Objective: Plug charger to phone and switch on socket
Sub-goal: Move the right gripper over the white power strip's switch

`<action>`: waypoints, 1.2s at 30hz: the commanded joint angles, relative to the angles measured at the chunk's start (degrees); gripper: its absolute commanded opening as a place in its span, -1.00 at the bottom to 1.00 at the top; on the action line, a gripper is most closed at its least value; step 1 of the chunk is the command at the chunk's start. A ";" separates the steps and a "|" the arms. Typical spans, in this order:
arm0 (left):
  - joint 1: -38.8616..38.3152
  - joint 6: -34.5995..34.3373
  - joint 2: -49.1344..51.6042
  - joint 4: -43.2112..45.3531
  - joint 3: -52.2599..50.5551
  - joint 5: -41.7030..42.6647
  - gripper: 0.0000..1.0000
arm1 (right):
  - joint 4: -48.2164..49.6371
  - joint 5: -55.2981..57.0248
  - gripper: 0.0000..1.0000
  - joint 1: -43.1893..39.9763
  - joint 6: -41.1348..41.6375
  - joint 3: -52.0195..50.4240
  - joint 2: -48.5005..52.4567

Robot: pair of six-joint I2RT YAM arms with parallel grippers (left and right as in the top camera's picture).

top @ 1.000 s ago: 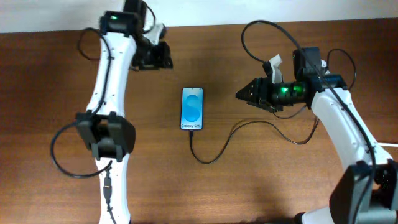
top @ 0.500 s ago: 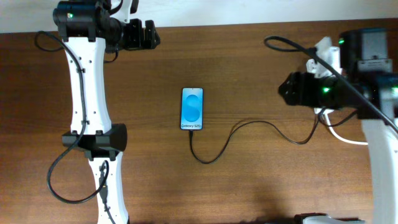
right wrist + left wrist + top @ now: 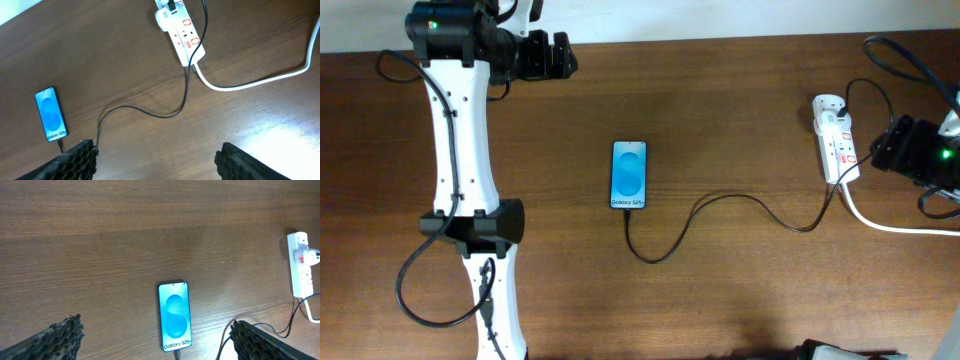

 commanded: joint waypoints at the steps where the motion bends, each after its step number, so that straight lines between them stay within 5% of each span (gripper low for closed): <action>1: 0.20 -0.15 -2.45 -0.04 1.25 0.17 0.99 | 0.04 0.28 0.63 -0.39 -0.61 0.96 -0.24; 12: 0.20 -0.15 -2.45 -0.07 1.25 0.17 0.99 | 1.05 0.15 0.77 -1.09 1.11 0.96 2.01; 19: 0.20 -0.15 -2.45 -0.04 1.25 0.17 0.99 | 11.63 -8.72 0.78 -18.69 0.83 0.96 8.33; 36: 0.20 -0.15 -2.45 -0.04 1.25 0.17 0.99 | 28.98 -9.73 0.81 -20.33 -3.48 0.85 41.77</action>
